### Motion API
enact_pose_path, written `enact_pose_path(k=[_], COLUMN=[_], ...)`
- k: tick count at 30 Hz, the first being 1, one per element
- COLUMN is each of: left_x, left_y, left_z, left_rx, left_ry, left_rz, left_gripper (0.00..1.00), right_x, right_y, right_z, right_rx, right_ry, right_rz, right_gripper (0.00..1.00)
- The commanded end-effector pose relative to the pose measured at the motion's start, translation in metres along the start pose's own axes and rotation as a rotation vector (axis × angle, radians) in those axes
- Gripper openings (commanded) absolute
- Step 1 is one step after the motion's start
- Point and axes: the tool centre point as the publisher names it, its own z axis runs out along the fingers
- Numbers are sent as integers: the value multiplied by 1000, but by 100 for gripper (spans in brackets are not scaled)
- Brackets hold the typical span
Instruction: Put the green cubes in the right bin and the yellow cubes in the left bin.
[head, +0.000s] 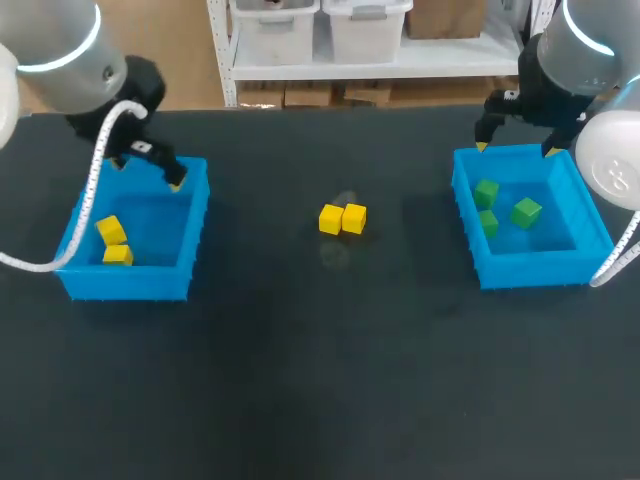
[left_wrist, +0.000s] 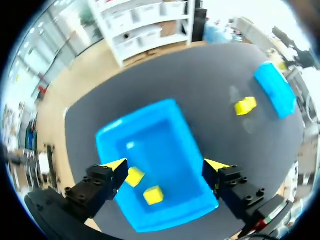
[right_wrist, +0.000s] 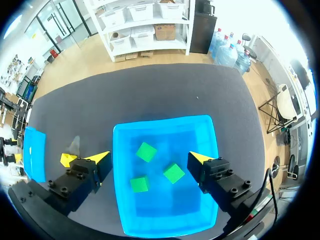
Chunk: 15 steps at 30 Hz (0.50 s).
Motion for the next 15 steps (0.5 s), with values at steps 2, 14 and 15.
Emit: enact_pose_path(k=[2, 14, 15], left_x=[-27, -66, -67], left_y=[-35, -130, -137], left_z=[-1, 12, 13], left_rx=[69, 206, 206], left_ry=[-14, -36, -36], left_rz=[244, 768, 819], left_gripper=[100, 100, 100], right_x=[2, 2, 2], right_y=[0, 0, 0], right_z=[-1, -1, -1], right_rx=[2, 2, 2], right_ry=[-5, -5, -5], right_rz=[2, 2, 2], right_gripper=[100, 100, 100])
